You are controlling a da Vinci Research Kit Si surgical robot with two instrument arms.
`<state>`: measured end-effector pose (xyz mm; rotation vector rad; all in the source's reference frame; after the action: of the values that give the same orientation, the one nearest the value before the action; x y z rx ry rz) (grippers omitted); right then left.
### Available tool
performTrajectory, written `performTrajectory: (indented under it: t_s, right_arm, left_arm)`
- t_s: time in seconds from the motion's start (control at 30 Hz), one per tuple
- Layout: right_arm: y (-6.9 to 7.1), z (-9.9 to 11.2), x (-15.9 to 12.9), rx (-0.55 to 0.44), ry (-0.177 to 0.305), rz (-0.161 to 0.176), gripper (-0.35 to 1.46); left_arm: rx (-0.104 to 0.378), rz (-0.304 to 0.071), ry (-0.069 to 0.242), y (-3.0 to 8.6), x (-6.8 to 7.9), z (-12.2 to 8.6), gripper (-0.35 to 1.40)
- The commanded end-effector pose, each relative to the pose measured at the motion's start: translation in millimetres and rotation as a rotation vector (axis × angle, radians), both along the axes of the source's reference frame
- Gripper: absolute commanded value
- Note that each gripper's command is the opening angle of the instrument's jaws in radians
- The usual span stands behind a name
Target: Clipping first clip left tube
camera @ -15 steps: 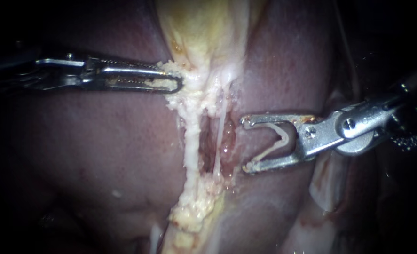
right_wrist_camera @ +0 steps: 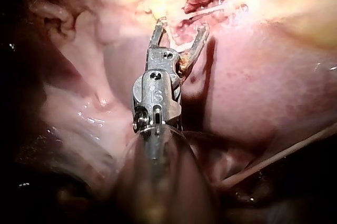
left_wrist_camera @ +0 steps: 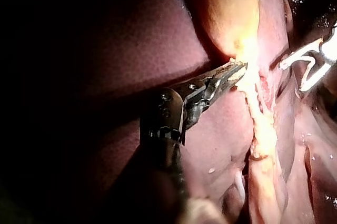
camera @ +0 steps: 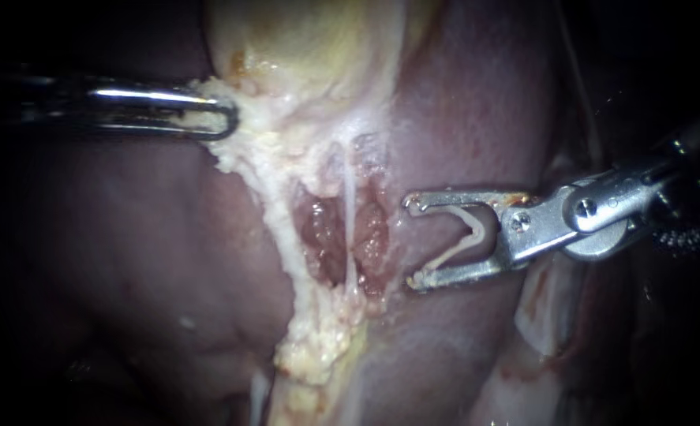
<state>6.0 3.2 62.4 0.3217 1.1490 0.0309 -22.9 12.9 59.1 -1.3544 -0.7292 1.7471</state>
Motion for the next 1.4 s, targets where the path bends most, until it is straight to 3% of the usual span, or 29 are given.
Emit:
performTrajectory:
  t_s: [0.03,0.47,0.67,1.03,1.4]
  right_arm:
    - [-0.1,-0.1,0.1,0.0,0.0,0.0,0.5]
    - [-1.2,-0.7,3.6,0.028,0.026,-0.012,0.5]
    - [-2.0,1.0,6.7,0.07,0.013,0.005,0.5]
    - [-4.5,4.2,10.6,0.11,0.024,-0.035,0.49]
    - [-5.6,6.4,13.0,0.141,0.047,-0.054,0.49]
  left_arm:
    - [-0.008,-0.003,-0.001,0.0,0.2,-0.4,-0.35]
    - [-0.013,-0.006,0.004,-0.3,0.1,0.4,-0.35]
    - [-0.013,-0.008,0.005,-0.3,-0.1,0.4,-0.35]
    - [-0.013,-0.009,0.006,-0.4,-0.3,0.3,-0.35]
    - [-0.013,-0.01,0.006,-0.4,-0.4,0.2,-0.35]
